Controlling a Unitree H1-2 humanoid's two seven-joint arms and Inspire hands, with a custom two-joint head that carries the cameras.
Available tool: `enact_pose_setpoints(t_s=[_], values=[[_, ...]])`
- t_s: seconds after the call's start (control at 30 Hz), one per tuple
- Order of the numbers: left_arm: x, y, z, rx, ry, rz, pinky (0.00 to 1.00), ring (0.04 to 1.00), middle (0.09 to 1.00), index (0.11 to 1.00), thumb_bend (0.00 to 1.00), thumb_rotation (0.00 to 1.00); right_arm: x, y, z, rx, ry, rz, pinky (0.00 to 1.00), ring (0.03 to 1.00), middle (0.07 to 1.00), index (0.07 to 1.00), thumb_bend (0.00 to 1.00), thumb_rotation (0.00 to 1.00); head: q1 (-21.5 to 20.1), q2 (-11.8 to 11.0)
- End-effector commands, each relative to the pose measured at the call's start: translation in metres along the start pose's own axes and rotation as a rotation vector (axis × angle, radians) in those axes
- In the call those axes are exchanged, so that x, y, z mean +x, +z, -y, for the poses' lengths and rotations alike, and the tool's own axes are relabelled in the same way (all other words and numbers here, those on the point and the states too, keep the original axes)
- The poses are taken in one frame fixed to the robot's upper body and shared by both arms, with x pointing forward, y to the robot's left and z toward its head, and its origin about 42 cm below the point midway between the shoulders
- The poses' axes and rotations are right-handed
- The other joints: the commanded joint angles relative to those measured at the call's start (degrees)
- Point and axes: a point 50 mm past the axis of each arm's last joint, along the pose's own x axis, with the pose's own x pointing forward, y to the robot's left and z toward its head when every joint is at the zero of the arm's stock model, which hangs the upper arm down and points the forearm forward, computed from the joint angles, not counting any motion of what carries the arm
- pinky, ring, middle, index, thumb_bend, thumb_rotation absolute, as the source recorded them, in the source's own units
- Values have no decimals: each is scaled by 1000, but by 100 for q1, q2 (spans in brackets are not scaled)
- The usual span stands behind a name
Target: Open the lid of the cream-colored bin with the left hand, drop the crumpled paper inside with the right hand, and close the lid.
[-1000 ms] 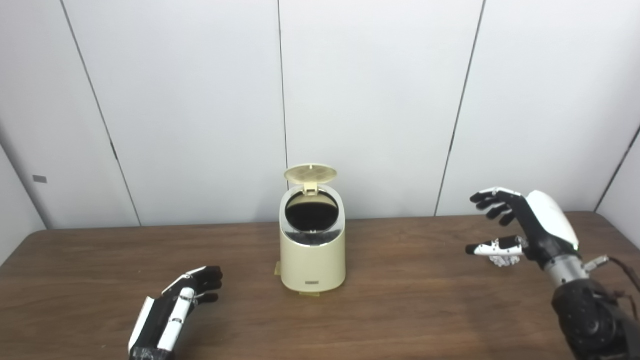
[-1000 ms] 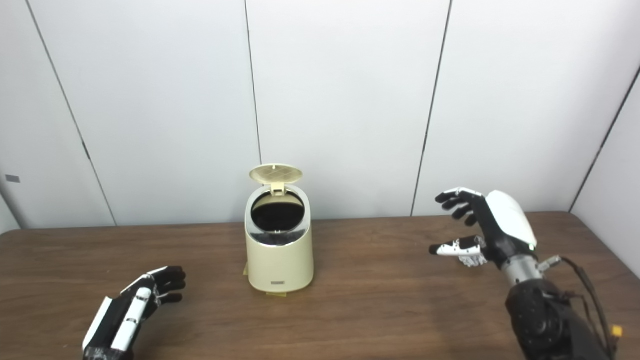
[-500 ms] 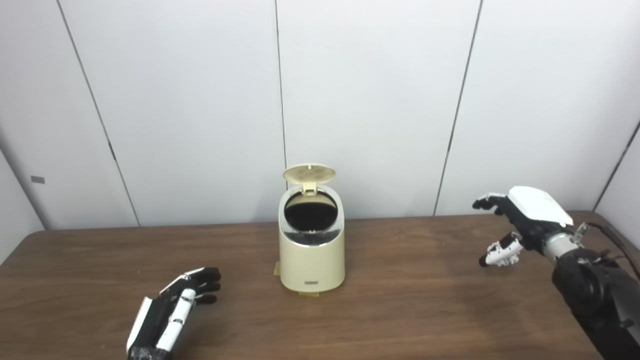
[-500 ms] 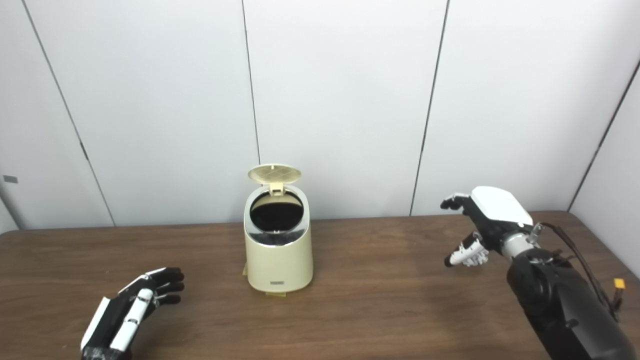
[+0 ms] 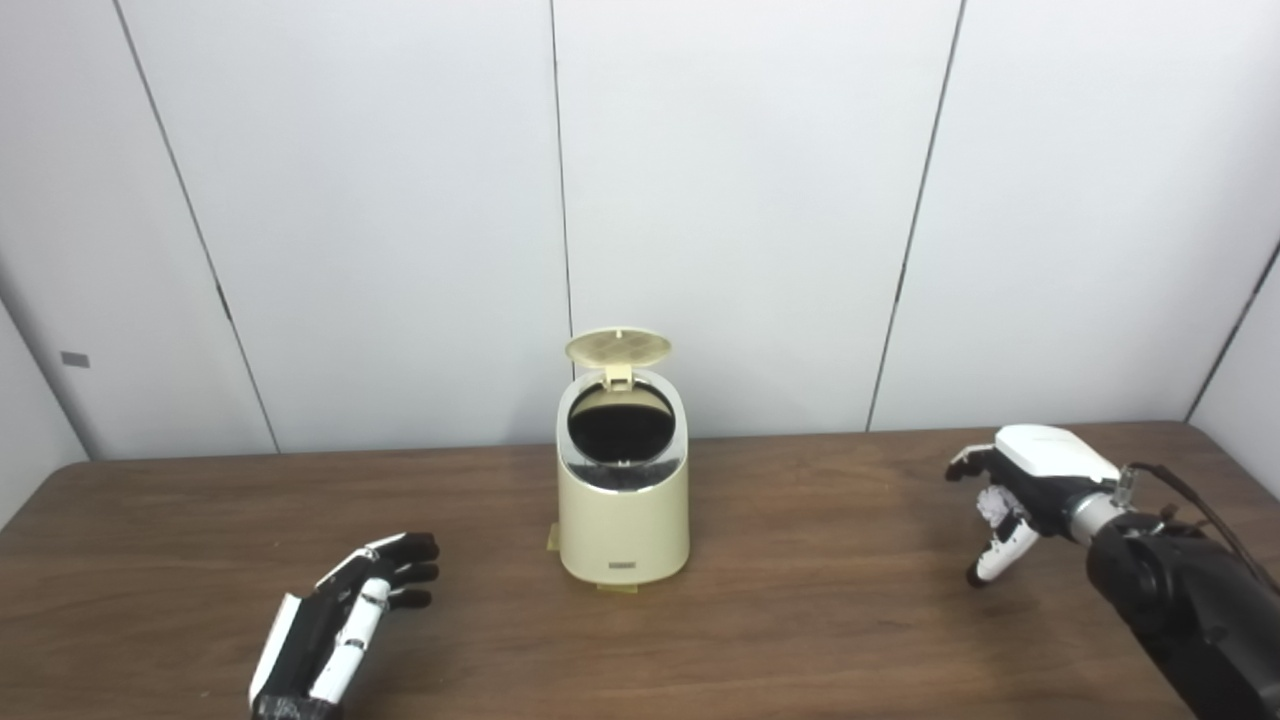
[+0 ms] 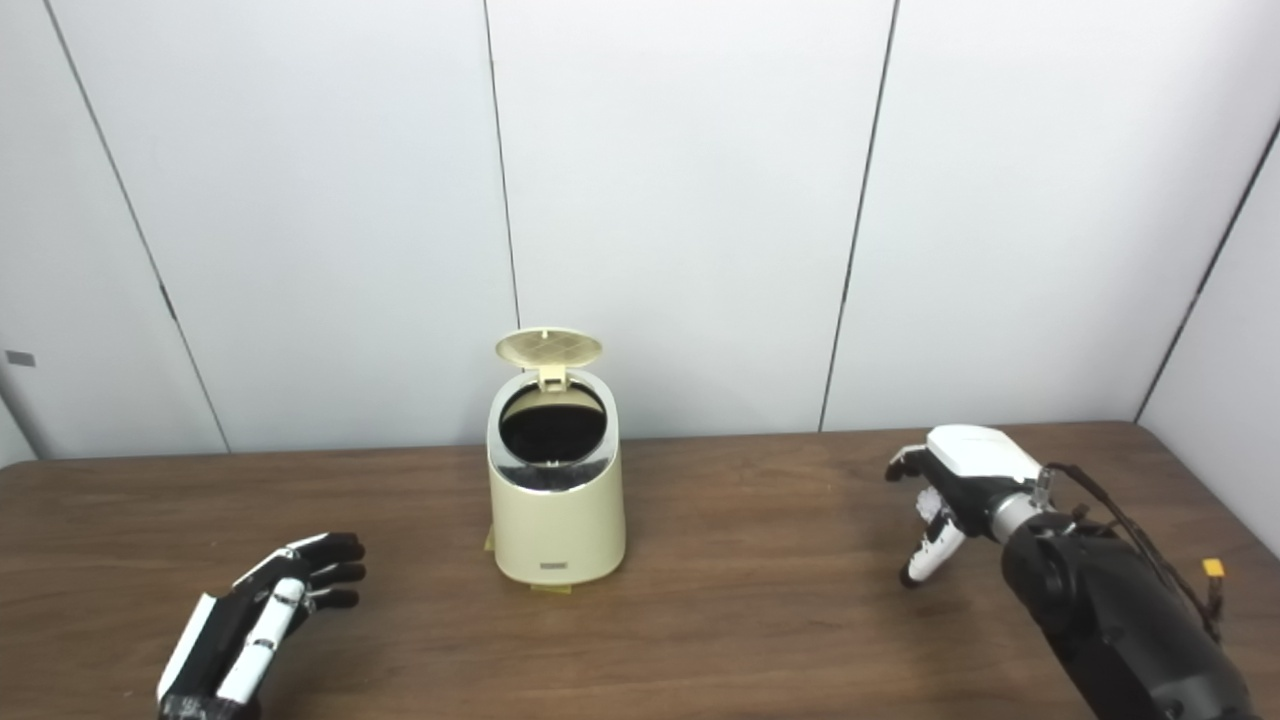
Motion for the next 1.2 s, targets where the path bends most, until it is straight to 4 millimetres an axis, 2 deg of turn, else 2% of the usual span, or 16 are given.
enact_pose_setpoints(t_s=[0.0, 0.27, 0.47, 0.63, 0.83, 1.07, 1.17], values=[[10, 18, -3, 22, -1, 90, 691, 743, 756, 757, 231, 731, 4, -4, 32, -35, -41, -15, 654, 794, 837, 758, 959, 208, -7, 10], [11, 18, -3, 10, 8, 97, 697, 748, 757, 755, 230, 717, 11, -6, 27, -88, 0, -26, 616, 758, 817, 754, 930, 182, -14, 32], [10, 20, -4, 7, 8, 101, 671, 736, 752, 752, 223, 707, 18, -13, 26, -147, 15, -49, 578, 704, 789, 746, 945, 219, -31, 56], [10, 21, -4, -5, 7, 104, 675, 738, 751, 749, 218, 706, 24, -23, 30, -152, 48, -82, 627, 782, 866, 753, 936, 135, -44, 60], [9, 21, -6, -2, 2, 113, 663, 737, 751, 752, 211, 697, 26, -22, 36, -181, 68, -94, 638, 827, 895, 759, 921, 117, -64, 74], [9, 22, -6, 6, 6, 110, 667, 737, 754, 753, 236, 739, 33, -26, 33, -218, 67, -82, 648, 809, 864, 757, 918, 121, -74, 68], [9, 22, -6, 10, 9, 110, 668, 741, 755, 753, 232, 727, 34, -25, 32, -226, 60, -71, 593, 742, 810, 739, 917, 121, -77, 67]])
